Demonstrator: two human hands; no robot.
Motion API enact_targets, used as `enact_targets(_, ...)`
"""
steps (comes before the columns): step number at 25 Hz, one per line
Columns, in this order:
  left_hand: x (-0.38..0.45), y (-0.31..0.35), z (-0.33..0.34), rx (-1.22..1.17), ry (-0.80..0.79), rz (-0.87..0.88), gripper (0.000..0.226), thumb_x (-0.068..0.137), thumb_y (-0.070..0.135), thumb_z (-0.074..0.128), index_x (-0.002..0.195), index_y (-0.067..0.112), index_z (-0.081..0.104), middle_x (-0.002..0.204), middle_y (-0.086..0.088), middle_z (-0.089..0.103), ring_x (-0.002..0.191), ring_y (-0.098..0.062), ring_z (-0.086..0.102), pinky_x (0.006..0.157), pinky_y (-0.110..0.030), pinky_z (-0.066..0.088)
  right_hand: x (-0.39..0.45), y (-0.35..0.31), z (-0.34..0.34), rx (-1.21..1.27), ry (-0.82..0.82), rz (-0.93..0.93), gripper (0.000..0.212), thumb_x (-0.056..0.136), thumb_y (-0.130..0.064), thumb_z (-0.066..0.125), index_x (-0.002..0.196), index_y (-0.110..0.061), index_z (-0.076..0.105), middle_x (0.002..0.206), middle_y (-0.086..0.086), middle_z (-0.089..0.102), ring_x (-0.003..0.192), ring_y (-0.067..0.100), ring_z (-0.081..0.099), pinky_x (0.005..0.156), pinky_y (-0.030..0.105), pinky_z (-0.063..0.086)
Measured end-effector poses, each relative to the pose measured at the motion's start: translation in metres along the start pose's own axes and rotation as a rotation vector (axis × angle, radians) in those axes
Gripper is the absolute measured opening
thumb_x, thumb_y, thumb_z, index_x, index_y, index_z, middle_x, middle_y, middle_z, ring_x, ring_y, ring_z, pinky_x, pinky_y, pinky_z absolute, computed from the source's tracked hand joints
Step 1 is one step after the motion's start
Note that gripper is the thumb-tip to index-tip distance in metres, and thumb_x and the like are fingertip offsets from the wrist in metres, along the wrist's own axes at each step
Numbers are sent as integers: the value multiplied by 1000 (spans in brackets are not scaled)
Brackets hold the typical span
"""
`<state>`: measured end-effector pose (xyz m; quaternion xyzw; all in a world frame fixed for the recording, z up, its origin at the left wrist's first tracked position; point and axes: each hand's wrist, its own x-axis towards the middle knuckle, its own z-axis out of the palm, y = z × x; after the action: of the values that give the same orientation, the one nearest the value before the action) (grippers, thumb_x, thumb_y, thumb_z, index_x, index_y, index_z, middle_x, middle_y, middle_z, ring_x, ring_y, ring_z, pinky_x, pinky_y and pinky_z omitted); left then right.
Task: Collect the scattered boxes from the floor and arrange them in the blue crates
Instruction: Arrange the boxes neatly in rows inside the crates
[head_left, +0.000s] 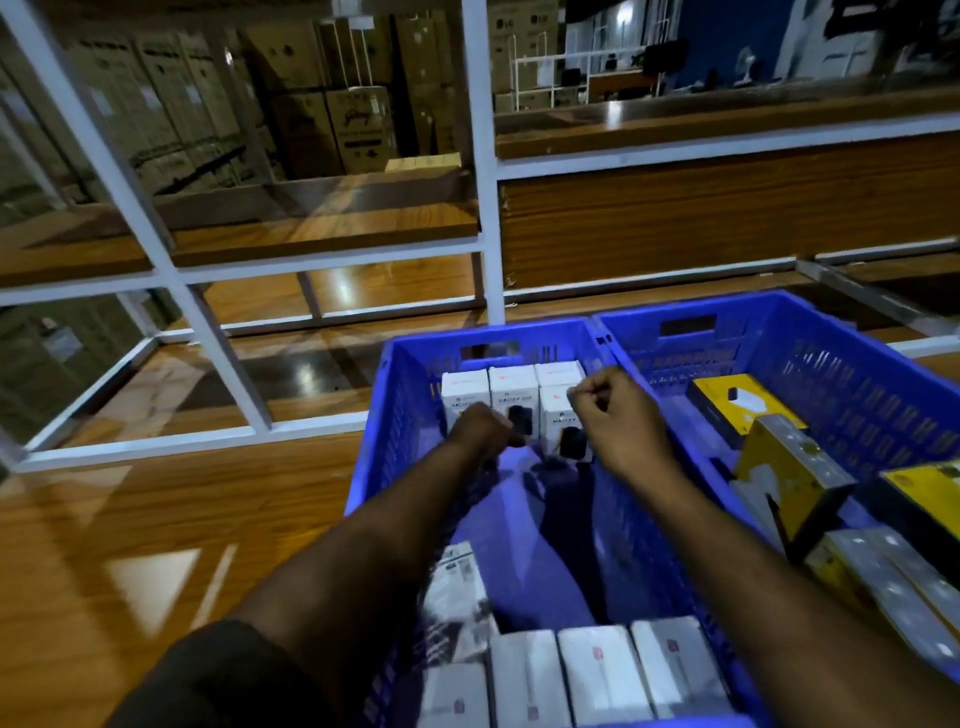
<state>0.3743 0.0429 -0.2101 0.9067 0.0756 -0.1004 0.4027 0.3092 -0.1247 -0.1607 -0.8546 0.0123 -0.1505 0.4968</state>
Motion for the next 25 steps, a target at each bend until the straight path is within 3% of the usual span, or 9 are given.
enact_targets(2,-15,-12,-26,-69,-6,-24,12,88,11,70,100,12,67,94,-12,68,77,-20,66,67,-21,51,-11,-5,9,-55,-218,-18,15,90,-25,63,77,-20,58,71,-5,62,74,20,60,66,32,43)
enact_targets(6,-44,-28,-62,-241,151,12,23,83,5,77,79,16,56,69,-5,58,50,-11,51,47,-19,41,-38,-14,40,-362,-694,-59,22,90,-38,65,86,-16,69,84,3,67,85,23,64,74,32,49)
enact_targets(8,-55,-32,-67,-327,265,64,22,81,5,78,87,14,59,66,-2,59,49,-9,52,51,-22,43,-48,-24,57,-593,-911,-136,45,91,-46,63,116,-9,67,111,10,68,105,25,62,87,30,48)
enact_targets(10,-62,-39,-64,-354,333,104,23,81,4,77,90,16,59,66,1,63,60,-14,57,63,-28,46,-56,-33,72,-691,-1023,-164,67,90,-50,63,140,-7,49,141,9,55,125,25,53,99,29,42)
enact_targets(12,-68,-45,-55,-345,326,135,27,82,0,73,82,21,56,67,2,61,66,-19,58,67,-29,47,-64,-37,85,-736,-1093,-169,74,88,-50,66,141,-4,46,143,11,51,124,27,52,97,28,42)
enact_targets(15,-67,-53,-46,-342,282,149,32,82,-5,70,79,23,55,66,3,57,62,-13,52,67,-26,44,-76,-32,97,-775,-1206,-144,50,84,-54,70,97,-7,62,105,10,59,87,22,50,71,28,41)
enact_targets(18,-65,-54,-45,-319,304,141,26,82,-4,69,82,20,58,66,5,58,60,-9,51,63,-23,41,-84,-28,92,-598,-1207,-143,54,82,-44,76,119,-15,50,120,1,52,92,12,45,75,21,38)
enact_targets(21,-65,-51,-45,-355,324,165,33,82,-9,65,76,22,56,63,4,57,57,-8,50,59,-22,38,-82,-25,85,-259,-1085,7,48,77,-26,84,99,-26,41,92,-10,51,70,4,48,57,14,42)
enact_targets(25,-77,-43,-48,-392,341,165,23,88,-9,55,81,13,57,61,4,55,49,-4,47,46,-12,35,-75,-19,80,-227,-1086,97,70,72,-24,87,126,-18,43,109,3,54,92,19,56,83,36,53)
